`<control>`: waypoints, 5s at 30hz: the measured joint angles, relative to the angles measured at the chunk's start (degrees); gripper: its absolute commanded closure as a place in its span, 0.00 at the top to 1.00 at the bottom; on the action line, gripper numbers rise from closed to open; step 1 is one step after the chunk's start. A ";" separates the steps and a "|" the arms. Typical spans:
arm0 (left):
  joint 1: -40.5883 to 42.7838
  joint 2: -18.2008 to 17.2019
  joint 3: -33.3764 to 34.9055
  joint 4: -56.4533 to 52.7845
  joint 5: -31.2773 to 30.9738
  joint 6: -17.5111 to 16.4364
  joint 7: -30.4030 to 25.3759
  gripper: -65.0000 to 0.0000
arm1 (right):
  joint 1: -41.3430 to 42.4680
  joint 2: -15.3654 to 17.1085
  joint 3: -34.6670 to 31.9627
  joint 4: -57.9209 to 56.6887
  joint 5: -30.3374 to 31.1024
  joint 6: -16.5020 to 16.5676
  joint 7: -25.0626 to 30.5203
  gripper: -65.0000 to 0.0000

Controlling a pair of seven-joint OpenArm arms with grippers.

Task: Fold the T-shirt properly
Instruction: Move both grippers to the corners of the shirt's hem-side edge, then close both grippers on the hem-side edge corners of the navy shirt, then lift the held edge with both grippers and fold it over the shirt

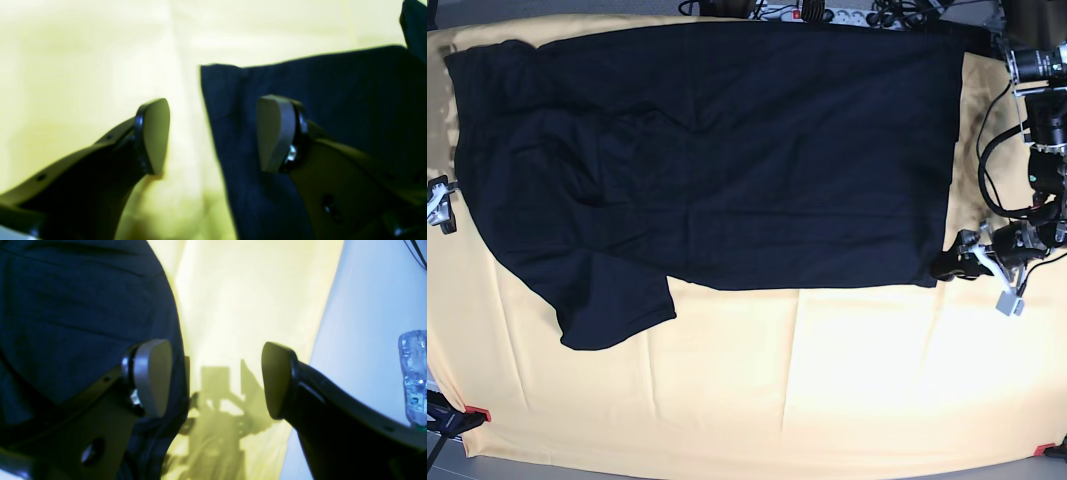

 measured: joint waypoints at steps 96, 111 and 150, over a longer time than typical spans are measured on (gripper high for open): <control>-0.35 4.98 -0.07 0.02 7.82 3.72 -3.37 0.00 | 29.20 -15.93 0.50 -49.33 16.81 14.49 -2.69 0.62; -2.23 4.96 -0.04 -0.11 8.96 3.72 -2.12 0.00 | 31.58 -15.80 0.37 -49.53 15.39 14.40 -2.62 0.00; -8.15 4.48 3.41 -0.15 12.24 -7.02 -13.62 0.00 | 41.24 -14.73 -10.62 -49.57 4.20 14.62 4.39 0.00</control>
